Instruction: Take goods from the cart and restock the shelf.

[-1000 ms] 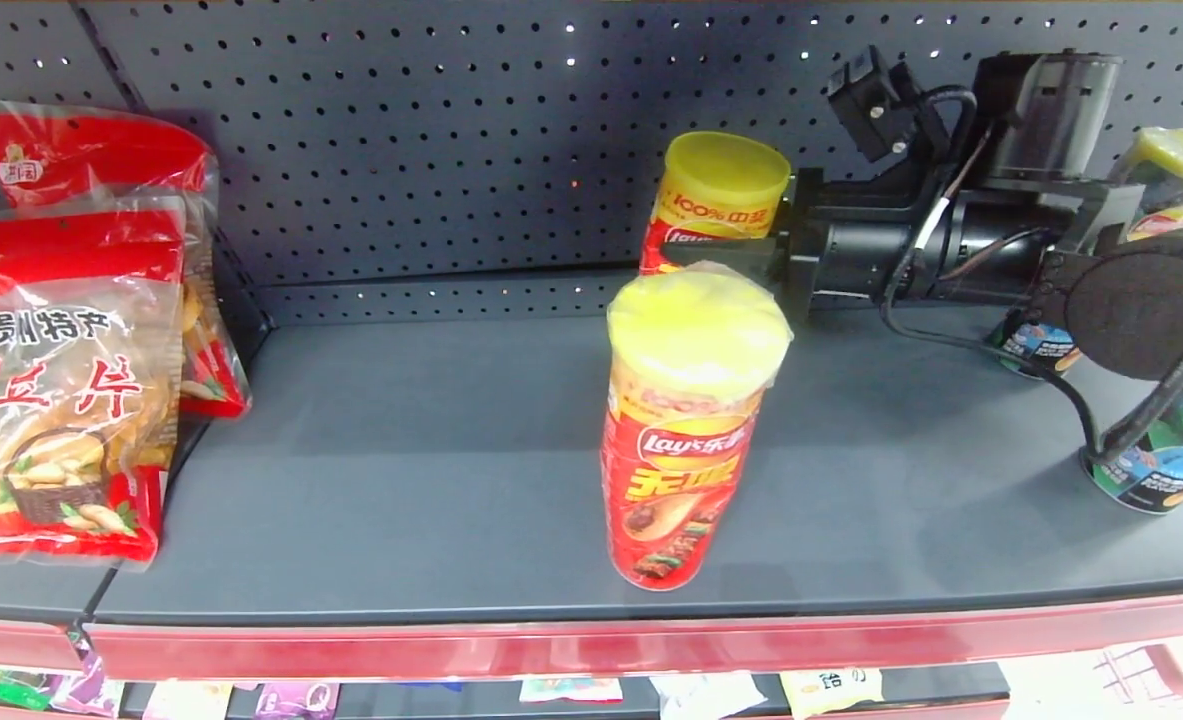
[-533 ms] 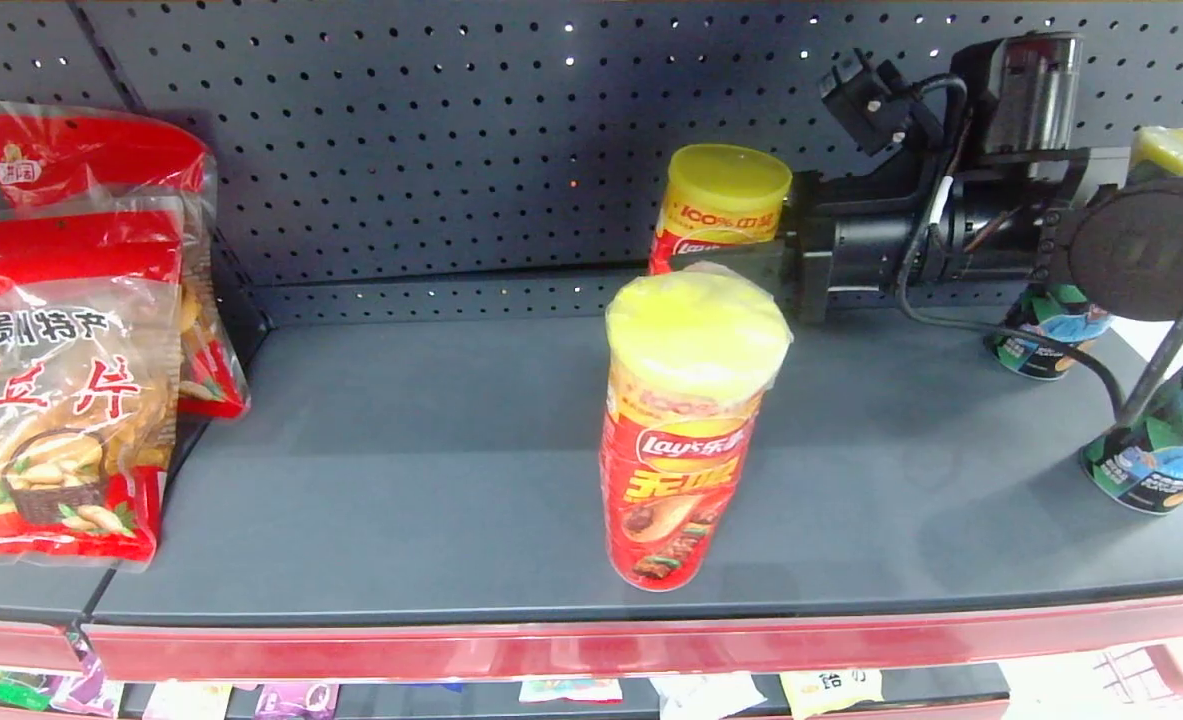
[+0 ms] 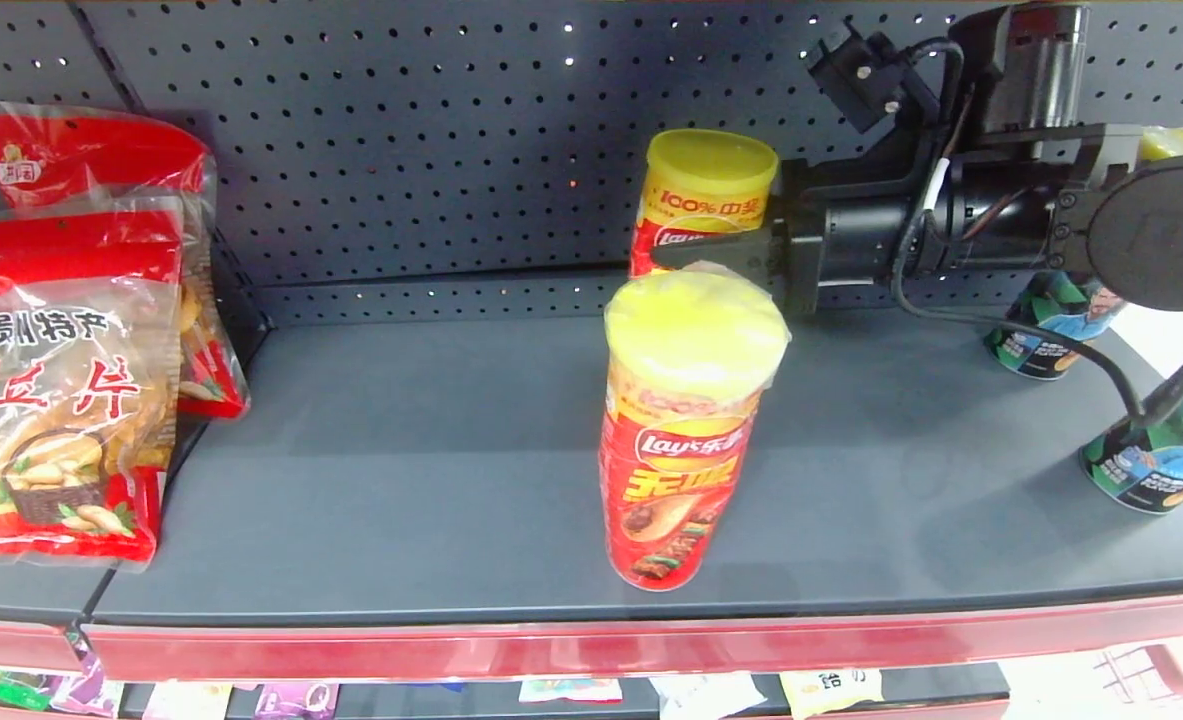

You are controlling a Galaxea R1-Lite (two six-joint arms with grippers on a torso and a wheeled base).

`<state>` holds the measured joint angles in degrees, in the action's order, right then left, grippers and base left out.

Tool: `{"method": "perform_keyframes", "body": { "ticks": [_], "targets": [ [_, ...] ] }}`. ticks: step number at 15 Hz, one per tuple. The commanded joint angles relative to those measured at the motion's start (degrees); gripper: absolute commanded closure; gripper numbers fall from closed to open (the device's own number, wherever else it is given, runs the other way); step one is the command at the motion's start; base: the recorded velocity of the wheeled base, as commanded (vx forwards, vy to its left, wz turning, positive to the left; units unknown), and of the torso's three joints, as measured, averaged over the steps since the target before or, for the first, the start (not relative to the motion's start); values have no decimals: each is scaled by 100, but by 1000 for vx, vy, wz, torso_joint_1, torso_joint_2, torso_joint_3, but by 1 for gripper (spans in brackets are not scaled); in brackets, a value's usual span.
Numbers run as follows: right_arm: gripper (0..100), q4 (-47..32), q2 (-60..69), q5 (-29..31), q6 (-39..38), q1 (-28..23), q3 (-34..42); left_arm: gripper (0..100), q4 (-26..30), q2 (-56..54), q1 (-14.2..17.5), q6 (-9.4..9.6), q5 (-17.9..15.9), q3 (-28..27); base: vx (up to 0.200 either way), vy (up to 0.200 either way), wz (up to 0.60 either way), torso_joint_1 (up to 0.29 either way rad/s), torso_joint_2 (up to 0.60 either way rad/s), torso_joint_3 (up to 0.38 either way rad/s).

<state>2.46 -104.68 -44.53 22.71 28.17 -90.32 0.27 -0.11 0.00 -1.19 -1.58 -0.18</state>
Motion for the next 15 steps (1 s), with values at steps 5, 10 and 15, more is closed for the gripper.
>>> {"method": "perform_keyframes", "body": {
  "ticks": [5,10,15],
  "targets": [
    [100,0,-79,542,-223,171,-3,0,0,11,0,-4,0,1,0,0,0,0,0,0],
    [100,35,-219,955,-329,259,-38,0,0,11,0,-4,0,1,0,0,0,0,0,0],
    [100,61,-351,1043,-390,320,-117,0,0,11,0,-4,0,1,0,0,0,0,0,0]
  ]
}}
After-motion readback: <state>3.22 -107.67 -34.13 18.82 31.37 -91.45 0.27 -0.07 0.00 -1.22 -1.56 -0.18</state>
